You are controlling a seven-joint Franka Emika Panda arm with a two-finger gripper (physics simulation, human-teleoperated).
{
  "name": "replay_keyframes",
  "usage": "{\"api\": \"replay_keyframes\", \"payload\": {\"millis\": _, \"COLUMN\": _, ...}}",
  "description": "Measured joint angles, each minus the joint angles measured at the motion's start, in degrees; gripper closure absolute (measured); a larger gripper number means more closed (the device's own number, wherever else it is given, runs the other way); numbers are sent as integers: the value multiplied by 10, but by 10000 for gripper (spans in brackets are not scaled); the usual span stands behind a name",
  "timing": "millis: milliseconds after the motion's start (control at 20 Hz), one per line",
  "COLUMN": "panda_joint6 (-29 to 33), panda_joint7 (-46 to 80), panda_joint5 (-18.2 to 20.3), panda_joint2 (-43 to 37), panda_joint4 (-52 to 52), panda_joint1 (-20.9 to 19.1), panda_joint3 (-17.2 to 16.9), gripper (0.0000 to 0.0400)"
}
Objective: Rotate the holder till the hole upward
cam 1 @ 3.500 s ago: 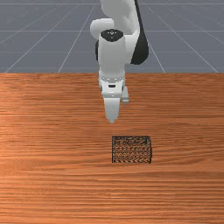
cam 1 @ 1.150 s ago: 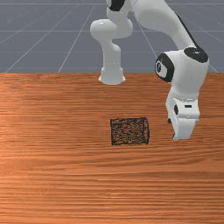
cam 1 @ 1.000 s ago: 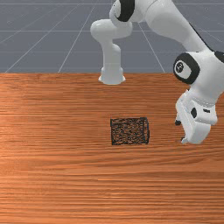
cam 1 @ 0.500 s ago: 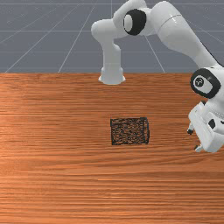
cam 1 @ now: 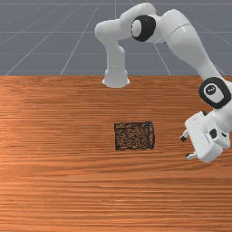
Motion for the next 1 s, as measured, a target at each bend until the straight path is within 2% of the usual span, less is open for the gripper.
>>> {"api": "replay_keyframes", "payload": {"millis": 50, "panda_joint6": 5, "panda_joint7": 9, "panda_joint5": -4, "panda_joint2": -13, "panda_joint4": -26, "panda_joint1": 6, "panda_joint3": -2, "gripper": 0}}
{"api": "replay_keyframes", "payload": {"millis": 100, "panda_joint6": -64, "panda_joint7": 15, "panda_joint5": -30, "panda_joint2": 24, "panda_joint4": 33, "panda_joint1": 27, "panda_joint3": -28, "gripper": 0}}
{"api": "replay_keyframes", "payload": {"millis": 150, "panda_joint6": -71, "panda_joint7": 20, "panda_joint5": -35, "panda_joint2": 23, "panda_joint4": 28, "panda_joint1": 33, "panda_joint3": -32, "gripper": 0}}
{"api": "replay_keyframes", "payload": {"millis": 200, "panda_joint6": -66, "panda_joint7": 27, "panda_joint5": -38, "panda_joint2": 12, "panda_joint4": 7, "panda_joint1": 38, "panda_joint3": -32, "gripper": 0}}
{"api": "replay_keyframes", "payload": {"millis": 250, "panda_joint6": -4, "panda_joint7": 33, "panda_joint5": -23, "panda_joint2": -36, "panda_joint4": -74, "panda_joint1": 31, "panda_joint3": -13, "gripper": 0}}
{"api": "replay_keyframes", "payload": {"millis": 500, "panda_joint6": -10, "panda_joint7": 38, "panda_joint5": -37, "panda_joint2": -42, "panda_joint4": -88, "panda_joint1": 39, "panda_joint3": -23, "gripper": 0}}
{"api": "replay_keyframes", "payload": {"millis": 750, "panda_joint6": 35, "panda_joint7": 37, "panda_joint5": -53, "panda_joint2": -81, "panda_joint4": -169, "panda_joint1": 27, "panda_joint3": -35, "gripper": 0}}
{"api": "replay_keyframes", "payload": {"millis": 1000, "panda_joint6": 34, "panda_joint7": 40, "panda_joint5": -86, "panda_joint2": -87, "panda_joint4": -199, "panda_joint1": 29, "panda_joint3": -61, "gripper": 0}}
